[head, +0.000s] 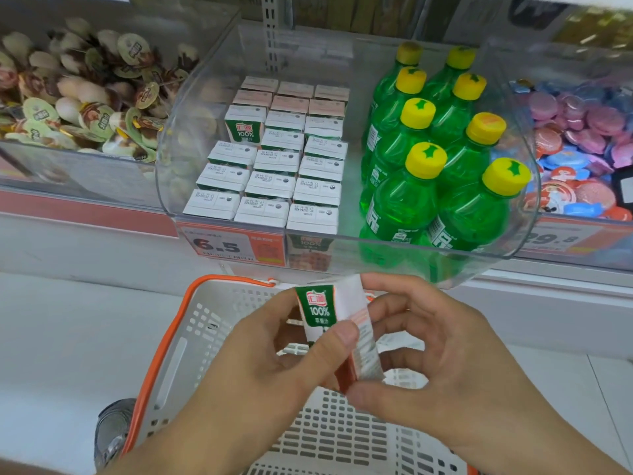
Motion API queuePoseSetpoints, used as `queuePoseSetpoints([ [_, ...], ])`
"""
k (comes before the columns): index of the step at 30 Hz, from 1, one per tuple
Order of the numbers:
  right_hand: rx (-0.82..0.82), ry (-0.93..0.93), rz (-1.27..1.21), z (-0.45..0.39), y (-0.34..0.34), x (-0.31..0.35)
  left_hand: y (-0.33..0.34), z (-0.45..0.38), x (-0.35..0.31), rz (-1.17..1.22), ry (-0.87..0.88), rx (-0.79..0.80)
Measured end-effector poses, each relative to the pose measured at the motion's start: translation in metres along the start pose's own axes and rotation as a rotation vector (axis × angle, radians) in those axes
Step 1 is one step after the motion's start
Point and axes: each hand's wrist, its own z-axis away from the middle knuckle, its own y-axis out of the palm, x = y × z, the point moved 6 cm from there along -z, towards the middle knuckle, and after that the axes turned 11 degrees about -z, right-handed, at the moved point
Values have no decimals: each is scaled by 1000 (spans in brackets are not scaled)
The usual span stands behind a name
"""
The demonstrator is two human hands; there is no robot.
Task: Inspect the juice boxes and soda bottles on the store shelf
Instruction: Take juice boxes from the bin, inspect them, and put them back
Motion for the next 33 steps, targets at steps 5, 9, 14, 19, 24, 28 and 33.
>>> queuePoseSetpoints([
  [5, 25, -5, 8, 0, -1, 3, -1, -7, 8, 205, -99, -43],
  [9, -100, -20, -28, -2, -7, 6, 5, -7, 9, 308, -156, 11],
  [14, -156, -2, -3, -4, -11, 7, 7, -6, 10, 222, -115, 50],
  [19, -106, 43, 42, -8, -8, 0, 11, -6, 15, 294, -132, 126],
  [24, -66, 95, 54, -8, -9, -3, 11, -6, 20, 396, -193, 134],
  [28, -22, 110, 34, -5, -6, -3, 9, -5, 25, 430, -252, 84],
  [33, 30, 54, 37, -3, -2, -5, 8, -6, 23, 473, -275, 52],
])
